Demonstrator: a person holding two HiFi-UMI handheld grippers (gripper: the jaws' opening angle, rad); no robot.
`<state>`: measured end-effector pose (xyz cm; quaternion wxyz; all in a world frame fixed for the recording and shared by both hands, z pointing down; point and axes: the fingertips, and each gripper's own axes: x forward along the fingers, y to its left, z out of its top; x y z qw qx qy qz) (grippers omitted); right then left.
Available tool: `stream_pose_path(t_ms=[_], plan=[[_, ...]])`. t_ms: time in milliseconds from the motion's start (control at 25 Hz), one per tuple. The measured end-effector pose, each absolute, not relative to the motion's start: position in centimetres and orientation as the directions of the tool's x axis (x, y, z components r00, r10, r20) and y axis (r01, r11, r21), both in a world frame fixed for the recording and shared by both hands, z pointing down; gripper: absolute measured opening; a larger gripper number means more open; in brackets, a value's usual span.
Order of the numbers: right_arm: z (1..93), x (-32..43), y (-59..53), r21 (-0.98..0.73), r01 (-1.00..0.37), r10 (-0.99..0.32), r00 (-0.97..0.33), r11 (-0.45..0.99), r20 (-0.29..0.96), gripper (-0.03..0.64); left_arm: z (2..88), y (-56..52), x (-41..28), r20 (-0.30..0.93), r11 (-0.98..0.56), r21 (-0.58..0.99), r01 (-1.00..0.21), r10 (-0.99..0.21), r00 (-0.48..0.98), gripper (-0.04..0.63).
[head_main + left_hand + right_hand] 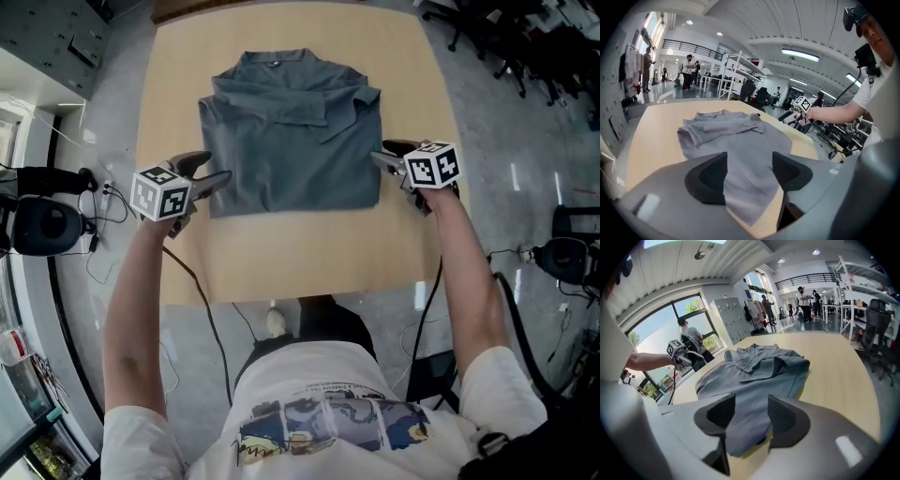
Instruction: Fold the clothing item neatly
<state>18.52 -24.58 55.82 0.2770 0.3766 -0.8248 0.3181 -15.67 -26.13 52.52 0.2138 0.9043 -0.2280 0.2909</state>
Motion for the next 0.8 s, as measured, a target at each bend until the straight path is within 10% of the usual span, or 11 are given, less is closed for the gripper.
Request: stream_pose_path(t_ms=[800], plan=[[47.2, 1.1, 0.5, -0.050, -0.766, -0.475, -0.447, 0.641, 0.758, 0.198, 43.8, 0.8, -16.8, 0.615, -0.944, 0.047, -0.328, -0.232, 0.754, 0.144]])
